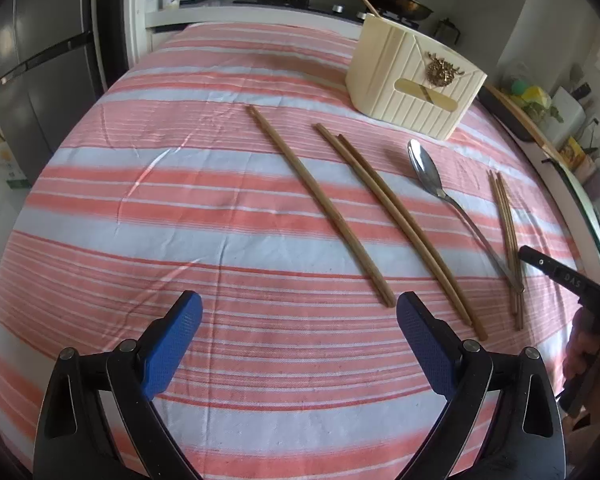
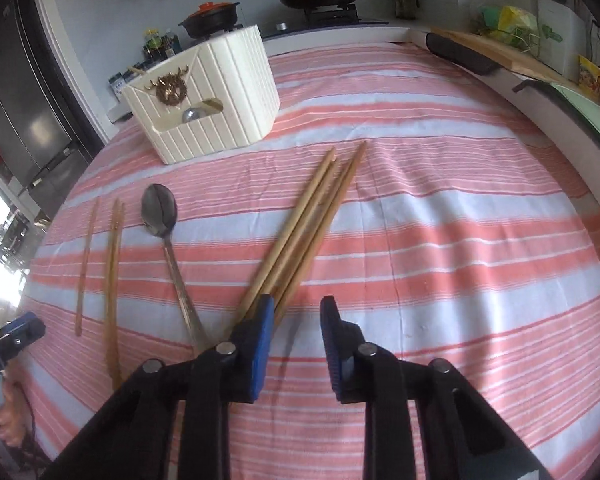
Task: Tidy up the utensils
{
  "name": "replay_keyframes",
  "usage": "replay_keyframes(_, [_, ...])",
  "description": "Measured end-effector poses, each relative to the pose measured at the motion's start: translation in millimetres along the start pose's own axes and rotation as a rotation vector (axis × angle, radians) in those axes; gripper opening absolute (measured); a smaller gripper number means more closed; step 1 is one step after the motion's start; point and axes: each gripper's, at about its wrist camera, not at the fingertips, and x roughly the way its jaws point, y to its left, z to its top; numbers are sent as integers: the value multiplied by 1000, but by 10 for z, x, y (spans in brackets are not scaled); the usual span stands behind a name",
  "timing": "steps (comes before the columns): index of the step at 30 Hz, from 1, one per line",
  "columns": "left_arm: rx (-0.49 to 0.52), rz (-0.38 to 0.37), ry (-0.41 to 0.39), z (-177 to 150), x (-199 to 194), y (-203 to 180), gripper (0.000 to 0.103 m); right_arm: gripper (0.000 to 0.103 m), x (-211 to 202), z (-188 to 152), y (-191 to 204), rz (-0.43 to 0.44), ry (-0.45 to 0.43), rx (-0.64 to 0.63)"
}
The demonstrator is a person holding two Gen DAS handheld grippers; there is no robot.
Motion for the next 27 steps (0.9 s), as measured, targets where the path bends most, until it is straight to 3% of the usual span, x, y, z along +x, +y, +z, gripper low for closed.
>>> replay_keyframes(3, [1, 10, -8, -15, -25, 27, 98, 17, -20, -37, 5, -71, -4, -35])
replay_keyframes(5, [-4, 7, -5, -12, -6, 41, 98, 17, -46, -51, 6, -72, -1, -43])
replay_keyframes(8, [-8, 7, 0, -10, 32, 32, 98, 17, -133, 0, -72, -5, -21, 54])
replay_keyframes(11, [1, -1, 2, -20, 45, 0, 98, 19, -55, 41, -16, 35, 25, 65])
replay_keyframes(15, [4, 8, -2, -39, 44, -2, 98, 17, 39, 88, 147, -61, 43, -13])
replay_keyframes(27, [-22, 19, 19, -98, 92, 107, 98, 18, 114, 187, 134, -151, 64, -92])
